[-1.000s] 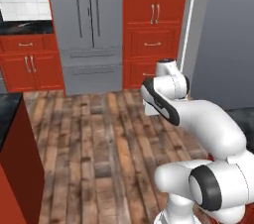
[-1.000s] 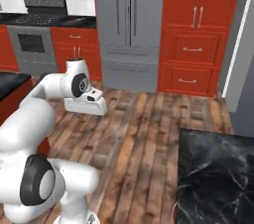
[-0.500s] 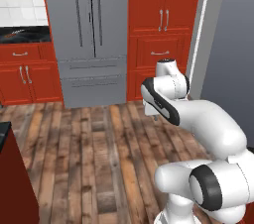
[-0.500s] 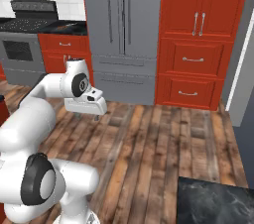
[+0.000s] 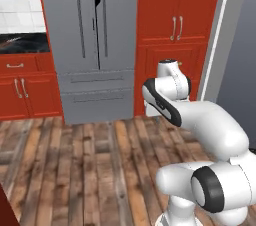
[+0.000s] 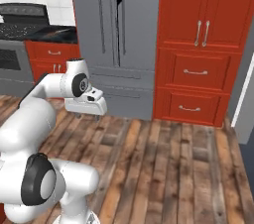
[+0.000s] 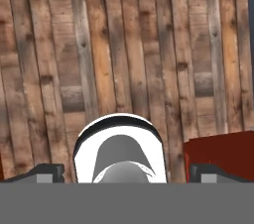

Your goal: Move the cutting board and knife to the sink. Then move spray from the shelves to the counter.

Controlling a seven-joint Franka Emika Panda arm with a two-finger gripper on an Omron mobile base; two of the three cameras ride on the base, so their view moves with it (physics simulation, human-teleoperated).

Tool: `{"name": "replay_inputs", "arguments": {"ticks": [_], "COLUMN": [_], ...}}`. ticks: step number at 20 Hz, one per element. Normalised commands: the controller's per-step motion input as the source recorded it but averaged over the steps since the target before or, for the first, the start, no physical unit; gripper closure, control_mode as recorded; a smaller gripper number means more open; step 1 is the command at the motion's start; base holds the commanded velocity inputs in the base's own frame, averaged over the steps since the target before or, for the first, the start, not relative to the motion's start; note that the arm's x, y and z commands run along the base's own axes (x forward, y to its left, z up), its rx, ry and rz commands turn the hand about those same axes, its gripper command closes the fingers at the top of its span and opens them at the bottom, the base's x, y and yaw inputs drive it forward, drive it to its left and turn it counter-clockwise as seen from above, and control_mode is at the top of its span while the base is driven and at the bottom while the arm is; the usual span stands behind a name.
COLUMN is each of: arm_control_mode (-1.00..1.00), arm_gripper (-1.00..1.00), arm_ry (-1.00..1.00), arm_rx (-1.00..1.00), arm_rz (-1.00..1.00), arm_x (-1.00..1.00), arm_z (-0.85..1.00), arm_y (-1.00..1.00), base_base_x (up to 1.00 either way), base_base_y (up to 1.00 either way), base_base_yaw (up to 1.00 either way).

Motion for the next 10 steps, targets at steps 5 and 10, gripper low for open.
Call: {"name": "replay_inputs", "arguments": {"ticks": [5,10], "arm_control_mode": [1.0,1.0], "arm_gripper": [-1.0,-1.0], "arm_ry": [0.0,0.0], "arm_rx": [0.0,0.0], "arm_rz": [0.0,0.0], "arm_x": [0.0,0.0], "arm_z": [0.0,0.0], "arm_y": [0.0,0.0], "base_base_x": [0.89,0.91], "base_base_y": [0.26,0.28], "base_base_yaw": [0.01,0.01]}}
